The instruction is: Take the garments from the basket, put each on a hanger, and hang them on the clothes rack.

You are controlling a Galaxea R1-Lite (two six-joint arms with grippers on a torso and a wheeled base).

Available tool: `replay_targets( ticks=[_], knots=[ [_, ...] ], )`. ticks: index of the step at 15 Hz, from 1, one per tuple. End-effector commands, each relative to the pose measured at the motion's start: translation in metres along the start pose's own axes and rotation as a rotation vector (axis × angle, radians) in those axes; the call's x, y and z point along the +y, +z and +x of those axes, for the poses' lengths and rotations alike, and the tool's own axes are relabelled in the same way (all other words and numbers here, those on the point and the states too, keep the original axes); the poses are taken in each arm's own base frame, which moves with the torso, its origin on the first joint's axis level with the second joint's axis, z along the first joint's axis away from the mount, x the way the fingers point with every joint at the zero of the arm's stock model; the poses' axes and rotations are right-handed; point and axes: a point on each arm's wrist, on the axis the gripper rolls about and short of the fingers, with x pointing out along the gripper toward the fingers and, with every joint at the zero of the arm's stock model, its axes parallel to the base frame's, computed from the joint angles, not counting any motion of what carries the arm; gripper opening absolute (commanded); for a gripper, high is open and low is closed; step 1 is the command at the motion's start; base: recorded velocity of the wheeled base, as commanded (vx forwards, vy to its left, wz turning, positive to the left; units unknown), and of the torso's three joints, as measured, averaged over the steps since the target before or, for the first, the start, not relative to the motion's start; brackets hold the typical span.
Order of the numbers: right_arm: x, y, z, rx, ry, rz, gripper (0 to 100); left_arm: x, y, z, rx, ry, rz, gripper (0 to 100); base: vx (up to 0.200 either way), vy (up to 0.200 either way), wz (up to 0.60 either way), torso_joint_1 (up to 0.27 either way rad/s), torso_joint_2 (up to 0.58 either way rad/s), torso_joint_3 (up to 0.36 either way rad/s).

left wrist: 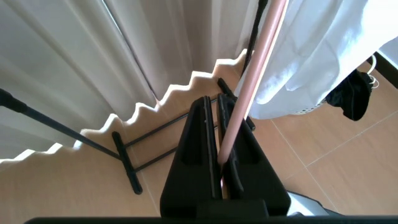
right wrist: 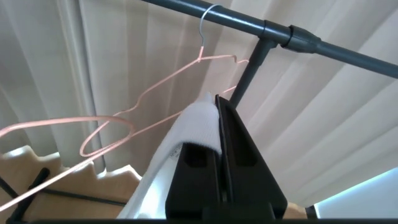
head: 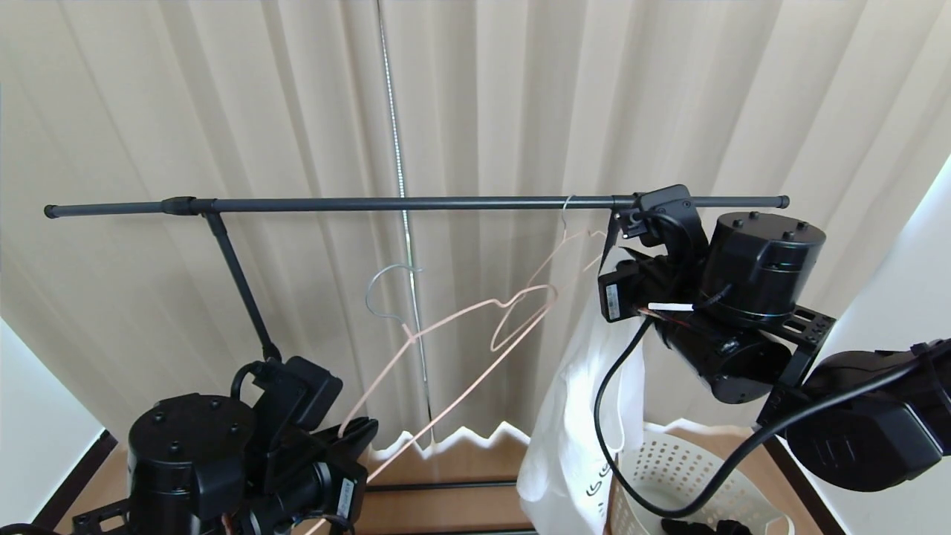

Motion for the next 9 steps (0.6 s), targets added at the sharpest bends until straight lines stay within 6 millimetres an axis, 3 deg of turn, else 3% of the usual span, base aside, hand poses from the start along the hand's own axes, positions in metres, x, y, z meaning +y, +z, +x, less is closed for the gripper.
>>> replay_targets(
  ticks=[1,9],
  knots=[
    [0.003,-0.003,0.005,0.008,-0.007,-0.003,0,-0.001,-0.003,0.0,0.012,-0.004,0.003,0,0.0,0.0,0.0,0.0,0.0,0.0],
    [0.016,-0.007,0.026,-0.008,-0.061,0.011,0,-0.013,-0.007,-0.004,0.016,-0.06,0.03,0,0.0,0.0,0.0,0.0,0.0,0.0]
  ],
)
